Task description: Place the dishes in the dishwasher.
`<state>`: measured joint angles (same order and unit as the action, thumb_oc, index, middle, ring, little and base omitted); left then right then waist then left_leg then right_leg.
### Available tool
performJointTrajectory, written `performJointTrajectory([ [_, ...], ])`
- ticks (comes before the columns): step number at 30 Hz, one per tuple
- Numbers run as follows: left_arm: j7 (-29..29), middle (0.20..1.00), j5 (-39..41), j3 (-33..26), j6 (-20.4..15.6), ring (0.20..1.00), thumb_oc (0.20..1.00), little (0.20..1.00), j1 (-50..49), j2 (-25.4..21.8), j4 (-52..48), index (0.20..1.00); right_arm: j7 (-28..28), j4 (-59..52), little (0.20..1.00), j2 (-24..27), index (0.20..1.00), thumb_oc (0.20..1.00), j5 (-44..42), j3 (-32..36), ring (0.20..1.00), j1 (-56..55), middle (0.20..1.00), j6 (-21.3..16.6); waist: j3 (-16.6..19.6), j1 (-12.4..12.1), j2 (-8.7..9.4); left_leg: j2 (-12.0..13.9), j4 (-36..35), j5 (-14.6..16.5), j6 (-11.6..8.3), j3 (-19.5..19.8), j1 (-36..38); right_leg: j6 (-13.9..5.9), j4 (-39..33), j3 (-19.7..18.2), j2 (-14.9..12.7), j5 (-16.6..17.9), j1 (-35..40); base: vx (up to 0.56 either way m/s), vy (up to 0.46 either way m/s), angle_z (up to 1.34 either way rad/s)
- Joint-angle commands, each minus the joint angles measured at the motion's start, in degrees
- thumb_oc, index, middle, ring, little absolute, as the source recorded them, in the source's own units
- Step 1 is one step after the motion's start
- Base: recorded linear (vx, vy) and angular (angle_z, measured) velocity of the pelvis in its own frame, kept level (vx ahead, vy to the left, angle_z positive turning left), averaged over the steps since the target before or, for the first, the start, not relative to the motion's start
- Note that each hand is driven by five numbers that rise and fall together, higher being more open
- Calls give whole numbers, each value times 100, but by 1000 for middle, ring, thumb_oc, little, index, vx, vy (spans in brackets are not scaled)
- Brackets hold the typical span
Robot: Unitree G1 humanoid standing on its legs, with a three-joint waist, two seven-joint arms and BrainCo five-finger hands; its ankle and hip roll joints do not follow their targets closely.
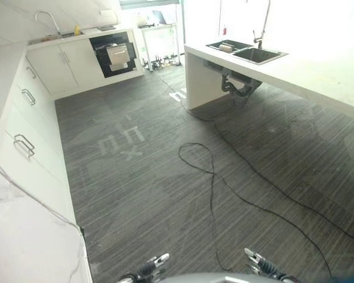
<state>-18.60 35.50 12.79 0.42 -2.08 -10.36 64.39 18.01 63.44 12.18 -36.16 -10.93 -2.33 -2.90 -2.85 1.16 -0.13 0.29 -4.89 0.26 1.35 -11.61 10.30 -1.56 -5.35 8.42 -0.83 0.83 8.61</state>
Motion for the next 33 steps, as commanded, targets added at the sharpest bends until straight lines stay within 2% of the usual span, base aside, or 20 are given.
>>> performJointTrajectory([
  [1,-227,1000,1396,-373,375,1000,1000,1000,551,85,-62,1000,158,-199,1000,-4,1000,1000,-179,-236,1000,408,1000,-368,-82,52,67,146,111,354,-110,288,-48,-214,110,87,-270,-103,42,45,-146,-2],
  [3,-421,1000,1884,-544,499,1000,1000,1000,482,144,-303,1000,137,-454,1000,1,1000,1000,-264,-280,1000,416,1000,-553,-113,46,72,165,207,382,-134,306,-64,-161,139,83,-224,-138,58,57,-152,0],
  [6,-412,1000,2107,-529,387,1000,1000,1000,434,162,-943,1000,-45,-1052,1000,83,1000,1000,-370,-407,1000,479,1000,-455,-241,44,85,179,733,480,-167,402,-278,-42,323,-33,-162,-198,-45,10,-152,2],
  [8,-371,1000,2227,-541,304,1000,1000,1000,479,125,-1505,1000,-176,-1488,1000,227,1000,1000,-346,-546,1000,611,1000,-453,-506,52,153,135,1937,742,-71,487,-749,128,756,-312,-126,-301,-266,-14,-214,-13],
  [9,-369,1000,2268,-612,358,1000,1000,1000,422,107,-1775,1000,-238,-1749,1000,361,1000,1000,-322,-544,1000,677,1000,-389,-676,40,213,171,3270,549,-36,637,-1343,274,985,-564,-60,-352,-332,30,-193,-46],
  [10,-381,1000,2239,-629,347,1000,1000,1000,409,110,-1804,1000,-238,-1776,1000,378,1000,1000,-325,-540,1000,680,1000,-395,-696,39,214,174,3437,519,-31,651,-1436,292,1013,-600,-47,-354,-338,86,-172,-54],
  [11,-374,1000,2254,-659,403,1000,1000,1000,384,68,-1975,1000,-269,-1896,1000,432,1000,1000,-339,-507,1000,674,1000,-374,-761,40,233,229,4000,263,-77,642,-1785,351,1050,-662,-25,-341,-325,109,-60,-53],
  [12,-390,1000,2467,-665,507,1000,1000,1000,373,53,-2107,1000,-311,-1990,1000,460,1000,1000,-338,-476,1000,659,1000,-351,-817,31,189,269,4078,139,-128,643,-1906,368,1071,-679,27,-367,-271,195,-9,-29],
  [13,-437,1000,3155,-691,706,1000,1000,1000,349,73,-2243,1000,-310,-2052,1000,470,1000,1000,-314,-438,1000,654,1000,-340,-851,-8,132,168,3788,33,-167,621,-1979,353,1088,-708,86,-439,-209,244,70,-14],
  [15,-422,1000,3745,-741,729,1000,1000,1000,258,123,-2372,1000,-340,-2163,1000,422,1000,1000,-257,-467,1000,642,1000,-297,-841,-130,52,15,3026,-315,-272,637,-2087,321,1048,-731,208,-539,-85,305,89,4],
  [16,-434,1000,3725,-774,725,1000,1000,1000,225,154,-2398,1000,-378,-2218,1000,401,1000,1000,-281,-488,1000,625,1000,-292,-833,-199,36,17,2585,-449,-304,652,-2126,309,1015,-731,262,-607,25,550,137,-2],
  [17,-447,1000,3482,-721,702,1000,1000,1000,171,146,-2425,1000,-461,-2308,1000,387,1000,1000,-370,-519,1000,541,1000,-326,-815,-330,-17,111,1405,-868,-454,624,-2194,281,861,-716,382,-736,379,634,163,-3],
  [19,-420,1000,3301,-654,655,1000,1000,1000,102,141,-2493,1000,-484,-2291,1000,373,1000,1000,-442,-541,1000,471,1000,-405,-794,-431,-26,129,865,-1130,-551,646,-2244,279,739,-760,437,-819,624,613,222,3],
  [23,-556,1000,2544,-666,406,1000,1000,1000,13,-63,-2480,1000,-444,-2226,1000,300,1000,1000,-512,-481,1000,404,1000,-479,-571,-598,123,-85,953,-616,-231,741,-2139,78,925,-806,235,-1139,787,436,282,-25],
  [25,-595,1000,2268,-606,360,1000,1000,1000,31,-280,-2577,1000,-510,-2444,1000,245,1000,1000,-516,-448,1000,285,1000,-516,-484,-607,217,-275,1153,-300,34,789,-2062,-38,1401,-726,113,-1192,763,355,293,-35],
  [28,-624,1000,2007,-559,392,1000,1000,1000,113,-520,-2710,1000,-652,-2681,1000,185,1000,1000,-579,-386,1000,194,1000,-631,-361,-623,281,-503,1279,13,354,733,-2017,-438,2730,-602,-96,-283,470,247,299,-5],
  [29,-576,1000,1786,-511,396,1000,1000,1000,149,-657,-2824,1000,-711,-2837,1000,138,1000,1000,-557,-360,1000,97,1000,-674,-365,-557,270,-607,1350,236,530,735,-1876,-722,3879,-664,-31,358,31,269,338,20],
  [30,-531,1000,1731,-493,365,1000,1000,1000,148,-711,-2897,1000,-746,-2867,1000,118,1000,1000,-558,-376,1000,67,1000,-706,-361,-516,152,-570,1343,326,588,765,-1740,-699,4505,-529,-72,455,-446,291,342,15],
  [31,-519,1000,1812,-461,296,1000,1000,1000,153,-726,-2892,1000,-717,-2817,1000,112,1000,1000,-570,-395,1000,76,1000,-749,-406,-449,114,-608,1332,403,636,818,-1576,-570,4728,-408,-192,271,-768,271,260,19],
  [33,-545,1000,1874,-449,339,1000,1000,1000,158,-738,-3084,1000,-635,-2853,1000,193,1000,1000,-510,-376,1000,36,1000,-822,-500,-177,-10,-664,1180,493,633,1132,-1089,-314,4019,-361,-41,-123,-1515,315,146,35],
])
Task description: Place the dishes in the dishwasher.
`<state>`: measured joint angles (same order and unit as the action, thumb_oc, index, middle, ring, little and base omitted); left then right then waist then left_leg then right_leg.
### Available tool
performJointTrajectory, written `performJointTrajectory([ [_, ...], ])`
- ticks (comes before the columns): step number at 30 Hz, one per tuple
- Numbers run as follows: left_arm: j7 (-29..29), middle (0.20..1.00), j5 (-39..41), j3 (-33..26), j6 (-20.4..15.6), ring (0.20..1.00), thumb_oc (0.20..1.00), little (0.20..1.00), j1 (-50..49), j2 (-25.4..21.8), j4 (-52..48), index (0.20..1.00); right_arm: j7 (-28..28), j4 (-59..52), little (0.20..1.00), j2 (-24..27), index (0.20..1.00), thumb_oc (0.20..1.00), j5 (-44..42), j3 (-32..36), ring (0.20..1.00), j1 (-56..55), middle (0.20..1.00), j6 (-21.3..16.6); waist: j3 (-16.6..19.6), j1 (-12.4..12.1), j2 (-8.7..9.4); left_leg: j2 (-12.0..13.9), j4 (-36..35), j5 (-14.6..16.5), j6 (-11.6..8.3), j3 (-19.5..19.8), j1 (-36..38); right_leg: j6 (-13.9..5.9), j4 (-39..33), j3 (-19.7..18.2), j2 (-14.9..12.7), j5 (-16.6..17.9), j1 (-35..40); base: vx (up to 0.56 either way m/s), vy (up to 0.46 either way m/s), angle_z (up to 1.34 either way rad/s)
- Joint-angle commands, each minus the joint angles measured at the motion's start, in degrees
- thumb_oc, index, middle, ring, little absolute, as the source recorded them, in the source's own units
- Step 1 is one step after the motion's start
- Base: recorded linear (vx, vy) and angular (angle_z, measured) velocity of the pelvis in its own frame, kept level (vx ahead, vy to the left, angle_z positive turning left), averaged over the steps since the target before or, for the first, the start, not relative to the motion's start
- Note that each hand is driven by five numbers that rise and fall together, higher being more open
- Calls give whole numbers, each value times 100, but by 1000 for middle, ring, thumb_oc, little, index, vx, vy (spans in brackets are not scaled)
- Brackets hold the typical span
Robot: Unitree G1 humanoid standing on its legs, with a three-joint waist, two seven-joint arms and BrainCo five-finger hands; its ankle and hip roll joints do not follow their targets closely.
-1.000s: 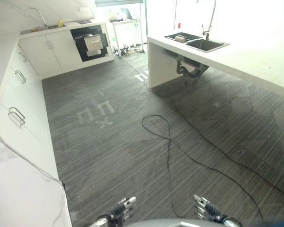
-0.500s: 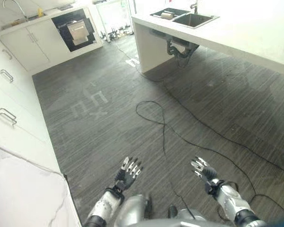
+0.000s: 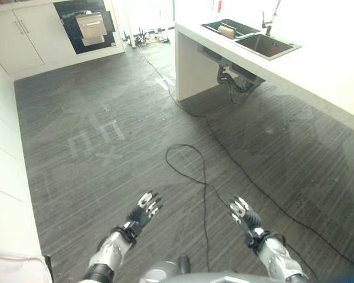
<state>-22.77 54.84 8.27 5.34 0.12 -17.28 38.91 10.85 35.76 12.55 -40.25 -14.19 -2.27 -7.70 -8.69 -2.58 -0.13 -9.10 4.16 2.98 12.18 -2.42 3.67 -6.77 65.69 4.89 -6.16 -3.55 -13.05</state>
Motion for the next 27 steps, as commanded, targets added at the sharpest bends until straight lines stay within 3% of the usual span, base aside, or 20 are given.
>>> performJointTrajectory([
  [1,-140,1000,-153,-7,-95,1000,1000,1000,-63,-53,-629,1000,90,-142,1000,192,1000,1000,-122,5,1000,-11,1000,-338,53,293,-16,237,210,271,-447,328,-303,234,-3411,-37,516,321,534,469,-35,64],
  [2,-78,1000,-217,93,-92,1000,1000,1000,39,-119,-719,1000,272,-140,1000,348,1000,1000,-262,151,1000,-74,1000,-354,-14,517,68,132,21,445,-492,473,63,90,-4944,85,136,742,167,567,-142,89],
  [3,23,1000,-130,208,-139,1000,1000,1000,78,-101,-775,1000,355,-92,1000,386,1000,1000,-309,193,1000,-61,1000,-356,-73,615,138,78,-72,592,-550,632,326,-112,-5733,58,-41,1194,79,546,-167,110],
  [5,80,1000,-113,315,-241,1000,1000,1000,65,-53,-834,1000,354,-30,1000,367,1000,1000,-312,206,1000,3,1000,-364,-95,622,161,84,-133,742,-584,779,562,-200,-6062,21,-109,1480,44,390,-134,170],
  [8,134,1000,-219,335,-316,1000,1000,1000,26,36,-900,1000,244,14,1000,422,1000,1000,-379,173,1000,158,1000,-290,6,614,140,126,-19,860,-633,873,704,-18,-5944,53,46,1224,226,396,-162,8],
  [10,137,1000,-138,221,-312,1000,1000,1000,14,87,-907,1000,205,-123,1000,500,1000,1000,-310,103,1000,188,1000,-205,38,674,94,291,352,987,-730,717,800,239,-5671,59,189,880,332,409,-156,-17],
  [11,173,1000,-175,187,-337,1000,1000,1000,-10,97,-937,1000,206,-207,1000,534,1000,1000,-291,87,1000,181,1000,-139,47,686,77,351,583,890,-797,686,791,346,-5636,51,263,766,403,301,-137,0],
  [14,205,1000,-43,39,-382,1000,1000,1000,-21,147,-962,1000,339,-269,1000,669,1000,1000,-251,67,1000,214,1000,-46,78,701,60,571,1785,175,-1131,531,534,598,-5629,9,410,497,647,251,-134,-35],
  [16,139,1000,-69,-52,-367,1000,1000,1000,-63,183,-955,1000,406,-267,1000,767,1000,1000,-170,94,1000,220,1000,-10,53,701,123,640,2865,-56,-1261,342,107,733,-5614,-102,412,369,863,262,-120,-30],
  [18,117,1000,-155,-87,-275,1000,1000,1000,-63,189,-980,1000,380,-254,1000,782,1000,1000,-214,128,1000,193,1000,-14,9,646,172,649,3193,-43,-1201,241,-421,793,-5689,-190,447,314,1107,231,-71,-17],
  [20,50,1000,-267,-104,-231,1000,1000,1000,-77,163,-1000,1000,389,-235,1000,743,1000,1000,-192,126,1000,190,1000,-45,-47,565,170,733,2576,91,-1099,139,-615,745,-5776,-294,509,204,1345,233,21,-23],
  [22,40,1000,-284,-99,-244,1000,1000,1000,-123,131,-1034,1000,349,-255,1000,712,1000,1000,-131,145,1000,185,1000,7,-85,505,148,807,1770,2,-1147,118,-545,678,-5876,-290,529,98,1532,281,150,-11],
  [23,44,1000,-258,-89,-260,1000,1000,1000,-177,127,-1057,1000,313,-229,1000,706,1000,1000,-123,118,1000,198,1000,31,-97,395,76,851,907,-249,-1291,283,-633,647,-5979,-315,604,9,1726,380,248,-19],
  [25,9,1000,-440,-92,-157,1000,1000,1000,-312,130,-1233,1000,244,-133,1000,682,1000,1000,-167,52,1000,231,1000,-37,-184,103,1,960,-19,-918,-1578,656,-1050,643,-6228,-476,699,-137,2213,456,309,-34],
  [27,9,1000,-444,-30,-162,1000,1000,1000,-280,101,-1172,1000,252,-60,1000,675,1000,1000,-227,40,1000,238,1000,-118,-177,92,-23,980,-64,-894,-1502,440,-1130,581,-6236,-481,580,-227,2301,388,373,-56],
])
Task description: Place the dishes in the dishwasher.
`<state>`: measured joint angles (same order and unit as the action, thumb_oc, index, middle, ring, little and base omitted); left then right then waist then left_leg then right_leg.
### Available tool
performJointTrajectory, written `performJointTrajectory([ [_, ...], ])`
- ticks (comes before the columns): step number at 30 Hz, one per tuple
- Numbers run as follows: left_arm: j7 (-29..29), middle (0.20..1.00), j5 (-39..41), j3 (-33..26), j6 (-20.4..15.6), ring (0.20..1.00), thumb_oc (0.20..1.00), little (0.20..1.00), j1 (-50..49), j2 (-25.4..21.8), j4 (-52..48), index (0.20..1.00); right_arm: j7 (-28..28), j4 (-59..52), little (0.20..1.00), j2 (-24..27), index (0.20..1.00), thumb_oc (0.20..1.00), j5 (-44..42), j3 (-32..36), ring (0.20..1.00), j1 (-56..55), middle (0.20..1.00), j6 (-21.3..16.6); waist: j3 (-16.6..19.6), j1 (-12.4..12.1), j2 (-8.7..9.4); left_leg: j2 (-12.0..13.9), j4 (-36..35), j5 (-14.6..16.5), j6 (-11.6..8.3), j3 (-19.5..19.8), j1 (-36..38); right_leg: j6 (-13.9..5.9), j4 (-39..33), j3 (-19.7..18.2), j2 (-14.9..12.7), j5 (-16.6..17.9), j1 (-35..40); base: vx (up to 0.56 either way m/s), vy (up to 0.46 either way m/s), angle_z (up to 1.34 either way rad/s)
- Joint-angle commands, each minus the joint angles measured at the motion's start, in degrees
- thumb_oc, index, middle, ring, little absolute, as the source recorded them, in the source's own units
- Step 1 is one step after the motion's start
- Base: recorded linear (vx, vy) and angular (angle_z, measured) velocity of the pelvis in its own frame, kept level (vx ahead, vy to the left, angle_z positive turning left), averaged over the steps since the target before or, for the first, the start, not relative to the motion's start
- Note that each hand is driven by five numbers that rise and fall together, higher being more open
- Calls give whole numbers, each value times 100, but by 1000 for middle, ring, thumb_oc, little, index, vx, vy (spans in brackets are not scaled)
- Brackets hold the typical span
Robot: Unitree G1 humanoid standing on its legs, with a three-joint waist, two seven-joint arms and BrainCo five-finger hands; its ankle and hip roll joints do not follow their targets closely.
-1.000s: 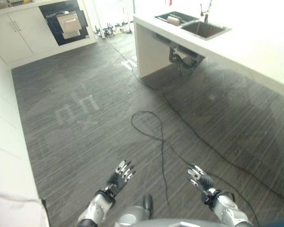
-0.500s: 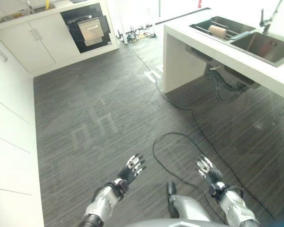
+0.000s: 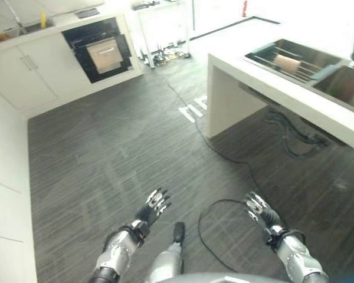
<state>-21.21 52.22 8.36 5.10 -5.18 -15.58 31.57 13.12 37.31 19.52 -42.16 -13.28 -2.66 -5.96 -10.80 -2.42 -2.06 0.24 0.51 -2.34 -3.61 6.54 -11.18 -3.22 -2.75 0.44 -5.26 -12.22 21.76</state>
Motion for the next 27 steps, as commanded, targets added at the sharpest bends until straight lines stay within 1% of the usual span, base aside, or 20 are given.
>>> performJointTrajectory([
  [1,-150,1000,-181,49,-258,1000,1000,1000,289,-91,-334,1000,109,-191,1000,-51,1000,1000,-98,-49,1000,245,1000,-329,71,83,170,15,257,-275,134,-459,455,180,631,69,429,623,-1191,298,333,-34],
  [3,-143,1000,-221,132,-336,1000,1000,1000,355,-135,-242,1000,156,-167,1000,-105,1000,1000,-130,-50,1000,198,1000,-362,134,89,177,-35,198,-174,214,-445,587,126,682,176,368,600,-1222,211,201,-89],
  [4,-158,1000,-298,199,-324,1000,1000,1000,455,-211,-168,1000,91,-149,1000,-202,1000,1000,-136,-53,1000,171,1000,-409,198,103,185,-117,193,-35,329,-460,742,85,834,270,313,556,-1285,221,224,-72],
  [7,-301,1000,-377,279,-274,1000,1000,1000,531,-296,-99,1000,33,-123,1000,-289,1000,1000,-192,-72,1000,162,1000,-501,252,138,194,-220,399,202,510,-549,799,59,1212,271,259,504,-1417,150,211,4],
  [8,-383,1000,-188,320,-159,1000,1000,1000,541,-313,-127,1000,-28,-192,1000,-336,1000,1000,-176,-73,1000,144,1000,-537,265,167,202,-290,537,353,639,-580,805,24,1571,238,226,586,-1557,120,231,16],
  [10,-437,1000,-308,364,-110,1000,1000,1000,564,-346,-188,1000,-135,-263,1000,-429,1000,1000,-151,-98,1000,130,1000,-574,266,208,174,-351,688,556,805,-633,835,-40,2359,226,221,722,-1868,129,252,2],
  [11,-400,1000,-313,422,-65,1000,1000,1000,543,-406,-275,1000,-158,-258,1000,-473,1000,1000,-136,-112,1000,128,1000,-561,246,221,136,-374,764,680,896,-669,905,-66,2947,344,243,786,-2141,139,221,-9],
  [12,-377,1000,-339,428,-71,1000,1000,1000,521,-426,-302,1000,-155,-238,1000,-483,1000,1000,-146,-126,1000,135,1000,-559,240,209,127,-384,761,705,922,-679,950,-72,3076,396,223,802,-2227,147,184,-27],
  [13,-294,1000,-319,436,-147,1000,1000,1000,477,-450,-344,1000,-116,-204,1000,-509,1000,1000,-96,-174,1000,167,1000,-561,237,172,123,-407,723,736,944,-764,1041,-96,3007,667,104,884,-2360,135,90,-43],
  [14,-252,1000,-312,409,-157,1000,1000,1000,429,-462,-421,1000,-103,-191,1000,-532,1000,1000,-12,-221,1000,189,1000,-578,231,146,121,-420,646,756,944,-866,1154,-109,2677,943,-47,968,-2457,142,47,-59],
  [15,-204,1000,-359,382,-134,1000,1000,1000,415,-471,-501,1000,-132,-225,1000,-534,1000,1000,27,-230,1000,191,1000,-568,219,155,114,-420,568,776,923,-909,1248,-118,2303,1070,-150,1009,-2509,141,-27,-68],
  [16,-113,1000,-419,377,-156,1000,1000,1000,408,-497,-594,1000,-125,-230,1000,-506,1000,1000,24,-239,1000,209,1000,-561,202,177,130,-438,487,819,878,-983,1356,-179,1829,1212,-322,1212,-2644,130,-104,-98],
  [18,92,1000,-436,440,-272,1000,1000,1000,411,-536,-718,1000,-80,-235,1000,-439,1000,1000,38,-269,1000,331,1000,-480,179,173,211,-474,319,955,795,-1146,1554,-453,1046,1480,-686,1868,-2871,141,-171,-76],
  [19,173,1000,-432,473,-284,1000,1000,1000,417,-549,-775,1000,-109,-256,1000,-441,1000,1000,38,-282,1000,362,1000,-453,172,168,241,-472,283,1010,777,-1173,1607,-547,894,1508,-801,2069,-2938,144,-195,-53],
  [20,257,1000,-440,501,-294,1000,1000,1000,423,-571,-832,1000,-123,-258,1000,-457,1000,1000,40,-274,1000,394,1000,-411,174,163,252,-441,262,1056,759,-1217,1652,-598,842,1546,-876,2160,-2971,178,-252,-60],
  [22,355,1000,-485,461,-335,1000,1000,1000,377,-557,-906,1000,-128,-279,1000,-446,1000,1000,18,-263,1000,408,1000,-323,221,90,221,-301,244,1181,689,-1408,1763,-693,752,1839,-912,2057,-2797,229,-255,-41],
  [23,363,1000,-477,440,-312,1000,1000,1000,374,-553,-933,1000,-155,-288,1000,-437,1000,1000,-19,-259,1000,403,1000,-302,228,87,225,-257,294,1207,674,-1440,1767,-681,721,1854,-902,2031,-2770,230,-257,-62],
  [24,373,1000,-469,427,-329,1000,1000,1000,333,-547,-953,1000,-171,-274,1000,-448,1000,1000,-22,-268,1000,388,1000,-310,232,119,221,-188,348,1230,658,-1489,1805,-654,732,1818,-851,1962,-2735,155,-320,-62],
  [25,372,1000,-498,404,-349,1000,1000,1000,298,-522,-973,1000,-179,-278,1000,-430,1000,1000,-31,-292,1000,395,1000,-328,228,147,244,-144,369,1146,643,-1566,1819,-563,738,1823,-794,1937,-2731,178,-312,-38],
  [27,367,1000,-541,393,-339,1000,1000,1000,277,-467,-989,1000,-207,-318,1000,-404,1000,1000,-22,-319,1000,392,1000,-339,261,223,222,-39,383,1119,601,-1557,1877,-433,779,1675,-589,1741,-2675,192,-263,-19],
])
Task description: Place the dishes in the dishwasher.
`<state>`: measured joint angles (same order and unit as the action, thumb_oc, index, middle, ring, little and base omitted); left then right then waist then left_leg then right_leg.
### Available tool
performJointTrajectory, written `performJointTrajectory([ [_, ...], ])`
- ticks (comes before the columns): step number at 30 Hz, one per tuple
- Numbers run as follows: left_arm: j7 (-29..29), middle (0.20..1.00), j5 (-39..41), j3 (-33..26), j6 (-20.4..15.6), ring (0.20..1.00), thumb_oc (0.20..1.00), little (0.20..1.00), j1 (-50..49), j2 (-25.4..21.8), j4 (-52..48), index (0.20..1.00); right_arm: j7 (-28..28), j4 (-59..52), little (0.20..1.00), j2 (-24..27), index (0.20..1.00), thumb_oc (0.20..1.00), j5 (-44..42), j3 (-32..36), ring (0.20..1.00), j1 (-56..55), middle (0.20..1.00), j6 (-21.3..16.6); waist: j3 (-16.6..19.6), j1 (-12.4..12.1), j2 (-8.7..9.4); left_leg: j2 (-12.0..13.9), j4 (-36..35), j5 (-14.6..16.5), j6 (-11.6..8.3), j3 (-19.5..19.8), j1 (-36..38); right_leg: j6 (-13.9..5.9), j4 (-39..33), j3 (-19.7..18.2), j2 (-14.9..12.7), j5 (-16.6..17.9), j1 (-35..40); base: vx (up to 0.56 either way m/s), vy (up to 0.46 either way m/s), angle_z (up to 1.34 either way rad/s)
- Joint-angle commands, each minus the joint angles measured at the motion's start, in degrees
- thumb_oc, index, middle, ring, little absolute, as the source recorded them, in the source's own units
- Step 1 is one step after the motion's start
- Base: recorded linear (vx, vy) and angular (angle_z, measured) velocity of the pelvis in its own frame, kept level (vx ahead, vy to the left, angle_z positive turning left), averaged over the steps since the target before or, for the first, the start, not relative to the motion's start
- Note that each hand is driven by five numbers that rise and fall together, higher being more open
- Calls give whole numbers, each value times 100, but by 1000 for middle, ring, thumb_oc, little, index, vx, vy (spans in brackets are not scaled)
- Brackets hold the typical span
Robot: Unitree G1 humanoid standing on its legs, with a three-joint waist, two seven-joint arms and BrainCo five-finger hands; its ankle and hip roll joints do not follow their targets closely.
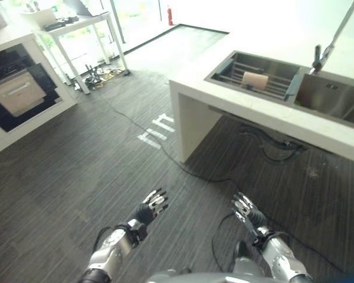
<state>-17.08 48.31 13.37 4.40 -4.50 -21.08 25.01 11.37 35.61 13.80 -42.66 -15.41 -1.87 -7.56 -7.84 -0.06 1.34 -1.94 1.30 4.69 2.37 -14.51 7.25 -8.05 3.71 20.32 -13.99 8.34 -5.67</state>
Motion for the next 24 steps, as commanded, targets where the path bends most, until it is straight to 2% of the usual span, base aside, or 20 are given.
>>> performJointTrajectory([
  [1,9,1000,-134,-94,-318,1000,1000,1000,221,147,-292,1000,-28,-150,1000,200,1000,1000,39,-122,1000,331,1000,-168,-3,45,-133,254,366,408,-32,546,49,188,183,-424,449,-470,115,230,-242,-32],
  [3,58,1000,-90,-127,-367,1000,1000,1000,251,217,-242,1000,10,-164,1000,255,1000,1000,81,-157,1000,324,1000,-130,29,102,-129,357,593,389,-105,522,23,362,227,-535,621,-628,191,237,-250,-48],
  [6,184,1000,-94,-181,-452,1000,1000,1000,296,306,-259,1000,82,-238,1000,344,1000,1000,168,-202,1000,291,1000,-22,57,156,-129,565,1226,74,-270,550,-142,593,247,-682,812,-793,263,191,-223,-63],
  [7,244,1000,-37,-226,-505,1000,1000,1000,303,349,-251,1000,150,-237,1000,421,1000,1000,211,-191,1000,289,1000,37,53,188,-110,700,1810,-177,-345,599,-312,721,261,-835,901,-881,310,221,-218,-74],
  [8,252,1000,-11,-261,-534,1000,1000,1000,295,374,-228,1000,197,-218,1000,461,1000,1000,228,-182,1000,277,1000,55,37,203,-94,766,2139,-303,-373,617,-432,788,256,-940,948,-924,367,289,-278,-76],
  [9,238,1000,21,-346,-538,1000,1000,1000,282,408,-202,1000,217,-214,1000,510,1000,1000,243,-178,1000,205,1000,49,-4,207,-38,868,2965,-564,-419,736,-857,918,249,-1085,1013,-980,491,248,-210,-80],
  [11,222,1000,-47,-408,-560,1000,1000,1000,266,439,-182,1000,225,-201,1000,505,1000,1000,251,-157,1000,145,1000,35,-48,182,-24,785,3109,-532,-341,890,-1077,942,288,-1229,1071,-1017,552,217,-106,-73],
  [13,228,1000,-79,-471,-594,1000,1000,1000,211,451,-190,1000,242,-167,1000,469,1000,1000,280,-112,1000,111,1000,37,-93,122,-32,519,2631,-430,-255,1000,-1118,895,290,-1435,1182,-1095,656,248,49,-68],
  [14,245,1000,-47,-490,-605,1000,1000,1000,205,456,-213,1000,233,-144,1000,467,1000,1000,304,-57,1000,92,1000,28,-117,93,-88,506,1906,-602,-352,1074,-1128,857,248,-1464,1256,-1172,756,251,161,-68],
  [17,312,1000,10,-491,-754,1000,1000,1000,170,460,-253,1000,211,-97,1000,494,1000,1000,305,-24,1000,85,1000,-25,-239,-86,-196,455,834,-1148,-594,1533,-1320,805,167,-1638,1395,-1322,1059,249,197,-61],
  [18,446,1000,6,-528,-941,1000,1000,1000,137,469,-323,1000,166,-100,1000,501,1000,1000,305,-38,1000,87,1000,-79,-300,-206,-217,464,505,-1365,-668,1847,-1455,798,107,-1750,1428,-1369,1201,237,236,-57],
  [20,567,1000,-50,-653,-1101,1000,1000,1000,117,449,-389,1000,151,-55,1000,511,1000,1000,277,-22,1000,105,1000,-170,-335,-283,-220,473,427,-1365,-668,1996,-1557,788,150,-1877,1397,-1443,1250,184,249,-92],
  [21,552,1000,-32,-711,-1191,1000,1000,1000,113,434,-371,1000,165,-29,1000,519,1000,1000,214,20,1000,102,1000,-224,-311,-299,-197,443,376,-1149,-601,1982,-1498,742,198,-1895,1335,-1484,1250,163,269,-121],
  [22,594,1000,-137,-747,-1323,1000,1000,1000,138,419,-307,1000,100,-3,1000,485,1000,1000,90,75,1000,73,1000,-262,-261,-298,-182,446,272,-985,-563,1883,-1371,690,252,-1800,1254,-1502,1235,145,257,-97],
  [24,623,1000,-149,-745,-1491,1000,1000,1000,220,370,-174,1000,51,57,1000,409,1000,1000,-121,210,1000,-7,1000,-332,-216,-254,-163,444,213,-852,-515,1748,-1183,615,315,-1615,1140,-1489,1228,140,255,-34],
])
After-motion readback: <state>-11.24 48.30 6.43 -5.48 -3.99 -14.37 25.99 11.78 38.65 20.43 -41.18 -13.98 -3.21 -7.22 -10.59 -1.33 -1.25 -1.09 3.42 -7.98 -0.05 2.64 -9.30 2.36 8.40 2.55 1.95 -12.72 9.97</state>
